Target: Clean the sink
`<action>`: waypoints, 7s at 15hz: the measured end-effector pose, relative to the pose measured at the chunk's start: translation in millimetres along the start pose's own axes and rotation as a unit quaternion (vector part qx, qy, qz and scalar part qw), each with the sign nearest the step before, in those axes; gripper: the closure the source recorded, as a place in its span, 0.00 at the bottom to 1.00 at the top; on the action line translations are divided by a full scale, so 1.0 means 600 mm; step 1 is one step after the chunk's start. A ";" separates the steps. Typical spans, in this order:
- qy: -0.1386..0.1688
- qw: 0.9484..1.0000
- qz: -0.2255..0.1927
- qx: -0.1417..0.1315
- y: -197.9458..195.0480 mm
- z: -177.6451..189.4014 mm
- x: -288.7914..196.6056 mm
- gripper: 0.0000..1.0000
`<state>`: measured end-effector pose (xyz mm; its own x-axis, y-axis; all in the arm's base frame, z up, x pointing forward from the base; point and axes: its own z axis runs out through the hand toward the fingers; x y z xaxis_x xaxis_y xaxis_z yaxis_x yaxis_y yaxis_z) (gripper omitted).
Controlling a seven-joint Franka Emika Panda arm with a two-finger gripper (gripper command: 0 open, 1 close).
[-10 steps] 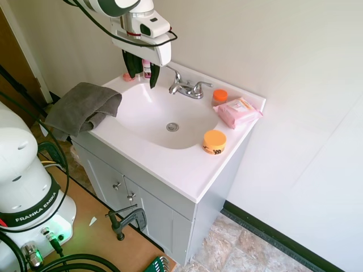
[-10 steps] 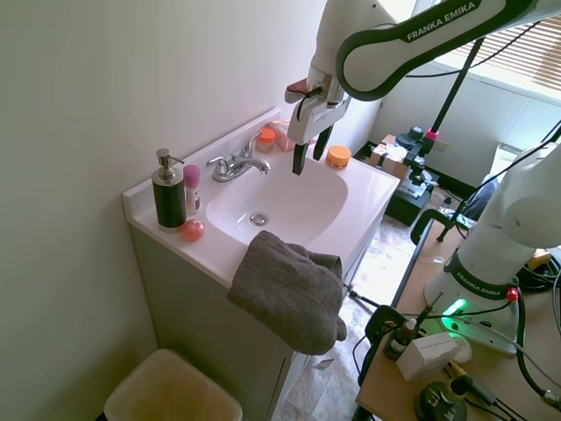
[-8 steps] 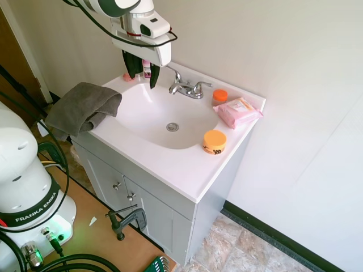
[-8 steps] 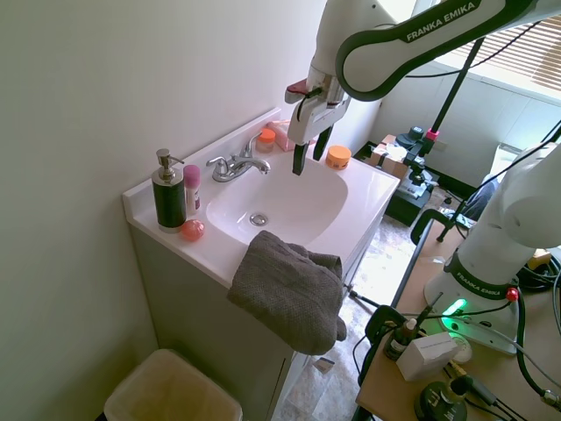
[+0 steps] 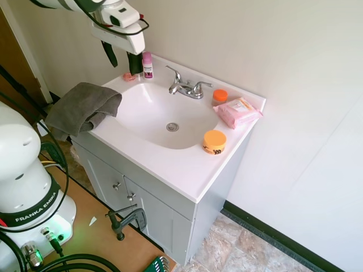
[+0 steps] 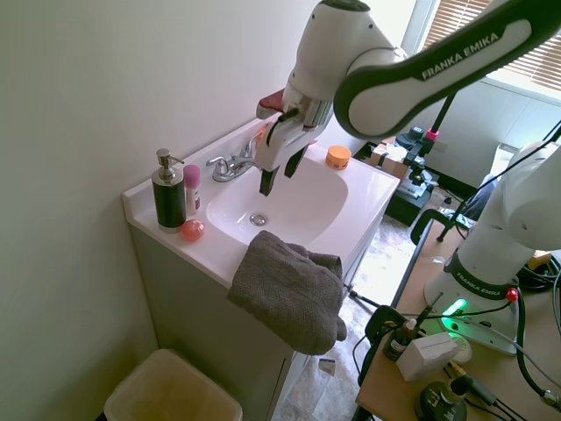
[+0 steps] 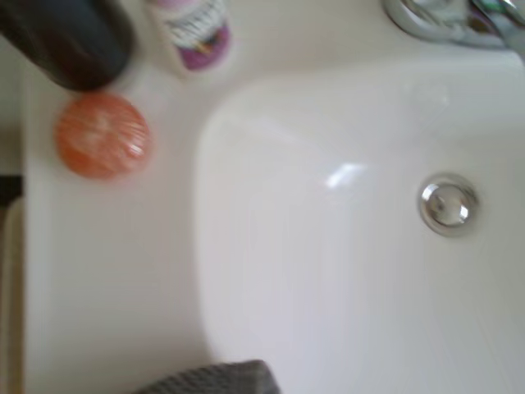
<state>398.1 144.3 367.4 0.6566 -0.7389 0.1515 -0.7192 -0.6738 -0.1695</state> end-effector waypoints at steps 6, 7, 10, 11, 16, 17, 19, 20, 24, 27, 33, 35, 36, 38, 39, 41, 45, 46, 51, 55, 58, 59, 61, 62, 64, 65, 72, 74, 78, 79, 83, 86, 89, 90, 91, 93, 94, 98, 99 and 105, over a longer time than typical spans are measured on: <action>0.000 1.000 0.001 -0.013 0.005 0.077 -0.100 0.00; -0.004 1.000 -0.004 -0.016 0.005 0.085 -0.119 0.00; -0.008 1.000 -0.013 -0.022 0.007 0.094 -0.168 0.00; -0.005 1.000 -0.017 -0.025 0.006 0.097 -0.179 0.00; -0.005 0.999 -0.026 -0.037 0.014 0.158 -0.208 0.00; -0.006 0.999 -0.024 -0.038 0.015 0.170 -0.208 0.00; -0.005 0.999 -0.021 -0.038 0.010 0.181 -0.205 1.00; -0.006 0.999 -0.021 -0.039 0.009 0.183 -0.205 1.00; -0.006 0.999 -0.020 -0.039 0.009 0.184 -0.205 1.00; -0.008 0.999 -0.017 -0.037 0.008 0.185 -0.204 1.00; -0.017 0.999 0.012 -0.039 0.006 0.191 -0.173 1.00; -0.025 0.998 0.035 -0.040 0.006 0.194 -0.152 1.00; -0.033 0.997 0.051 -0.040 0.005 0.196 -0.136 1.00; -0.050 0.993 0.095 -0.040 0.000 0.203 -0.094 1.00; -0.061 0.990 0.118 -0.041 -0.001 0.208 -0.066 1.00; -0.087 0.982 0.164 -0.046 0.000 0.222 -0.002 1.00; -0.148 0.957 0.240 -0.064 0.021 0.292 0.096 1.00; -0.159 0.951 0.255 -0.067 0.021 0.306 0.110 1.00; -0.193 0.940 0.267 -0.093 0.047 0.368 0.135 1.00; -0.172 0.952 0.220 -0.128 0.082 0.387 0.141 1.00; -0.135 0.963 0.175 -0.152 0.098 0.390 0.148 1.00; -0.121 0.966 0.164 -0.159 0.104 0.390 0.151 1.00; -0.096 0.970 0.143 -0.171 0.121 0.390 0.163 1.00; -0.086 0.971 0.136 -0.175 0.131 0.390 0.169 1.00; -0.068 0.973 0.124 -0.181 0.148 0.390 0.182 1.00; -0.062 0.974 0.118 -0.182 0.156 0.390 0.189 1.00; 0.007 0.978 0.062 -0.197 0.220 0.382 0.252 1.00; 0.033 0.980 0.036 -0.195 0.224 0.381 0.247 1.00; 0.074 0.981 0.008 -0.182 0.231 0.385 0.245 1.00; 0.083 0.981 0.003 -0.175 0.234 0.386 0.247 1.00; 0.109 0.984 -0.003 -0.143 0.246 0.382 0.258 1.00; 0.127 0.983 -0.008 -0.131 0.244 0.387 0.251 1.00; 0.148 0.981 -0.006 -0.122 0.226 0.406 0.239 1.00; 0.154 0.981 -0.006 -0.119 0.219 0.413 0.234 1.00; 0.160 0.980 -0.007 -0.114 0.212 0.420 0.231 1.00; 0.172 0.979 -0.011 -0.108 0.198 0.432 0.226 1.00; 0.176 0.979 -0.010 -0.106 0.193 0.437 0.225 1.00; 0.179 0.979 0.000 -0.095 0.190 0.443 0.226 1.00; 0.180 0.979 0.004 -0.092 0.190 0.444 0.226 1.00; 0.158 0.985 0.033 -0.066 0.147 0.452 0.182 1.00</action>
<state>467.9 5.0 104.8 0.5194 -0.7306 0.4433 -0.7947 -0.6037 -0.0639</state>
